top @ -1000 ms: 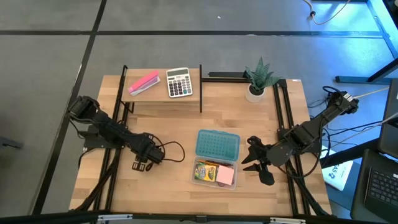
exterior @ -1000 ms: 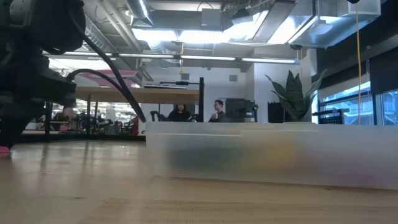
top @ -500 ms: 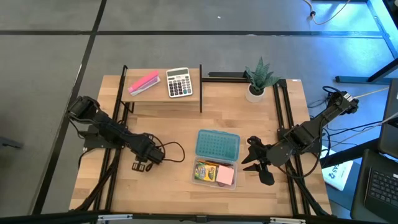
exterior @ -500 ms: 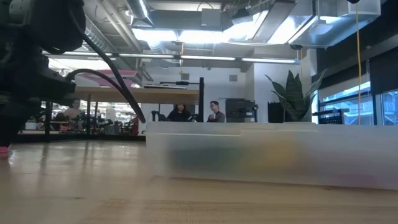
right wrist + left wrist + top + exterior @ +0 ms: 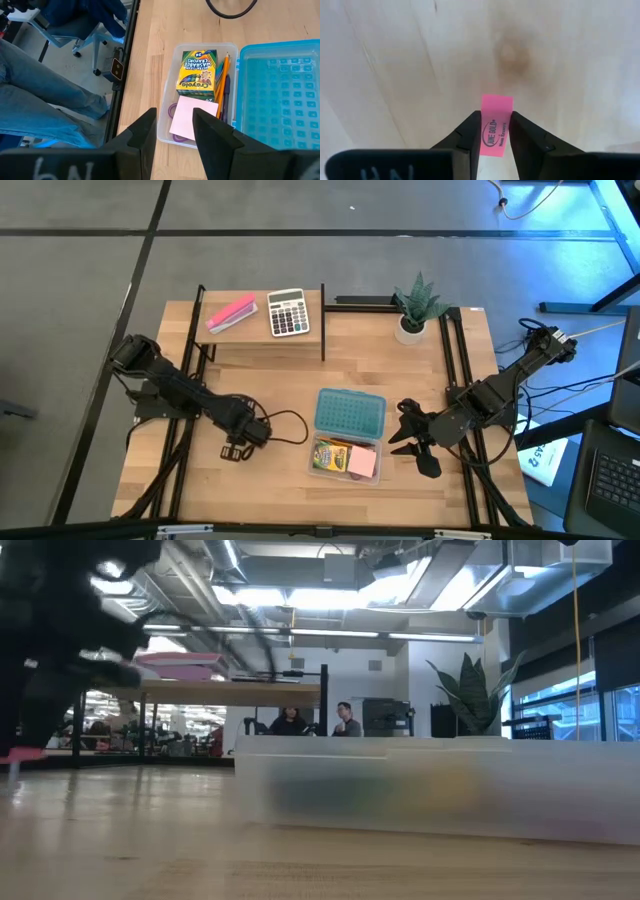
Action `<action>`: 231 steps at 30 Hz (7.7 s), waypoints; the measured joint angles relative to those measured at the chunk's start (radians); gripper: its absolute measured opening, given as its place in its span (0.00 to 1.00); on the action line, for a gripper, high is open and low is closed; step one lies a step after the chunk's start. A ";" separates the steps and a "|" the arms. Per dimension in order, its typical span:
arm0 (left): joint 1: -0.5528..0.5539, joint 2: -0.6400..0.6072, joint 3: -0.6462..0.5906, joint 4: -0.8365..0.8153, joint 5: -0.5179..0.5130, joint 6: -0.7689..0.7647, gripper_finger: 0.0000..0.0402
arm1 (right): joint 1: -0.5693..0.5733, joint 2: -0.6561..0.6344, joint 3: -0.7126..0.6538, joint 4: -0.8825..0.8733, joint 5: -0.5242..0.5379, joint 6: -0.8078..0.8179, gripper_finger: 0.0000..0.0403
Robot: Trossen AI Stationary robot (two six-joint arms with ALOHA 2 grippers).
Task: Pack school essentials
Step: Put the pink eraser into the blue supply box, then close the blue supply box
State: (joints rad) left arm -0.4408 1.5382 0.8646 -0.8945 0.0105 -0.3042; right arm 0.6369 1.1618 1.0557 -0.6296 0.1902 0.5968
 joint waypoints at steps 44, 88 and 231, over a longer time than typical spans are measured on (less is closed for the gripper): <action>0.068 -0.002 0.299 -0.009 -0.107 0.001 0.20 | -0.040 0.104 -0.054 -0.282 -0.018 0.214 0.32; 0.068 -0.003 0.301 0.004 -0.111 0.001 0.20 | -0.281 0.381 -0.498 0.776 -0.267 0.079 0.32; 0.329 -0.274 -0.052 0.461 -0.011 -0.213 0.00 | -0.518 -0.089 -0.340 0.148 -0.156 0.354 0.01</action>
State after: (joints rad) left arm -0.1119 1.2639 0.8122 -0.4336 -0.0003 -0.5168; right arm 0.1188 1.0725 0.7153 -0.4813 0.0347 0.9511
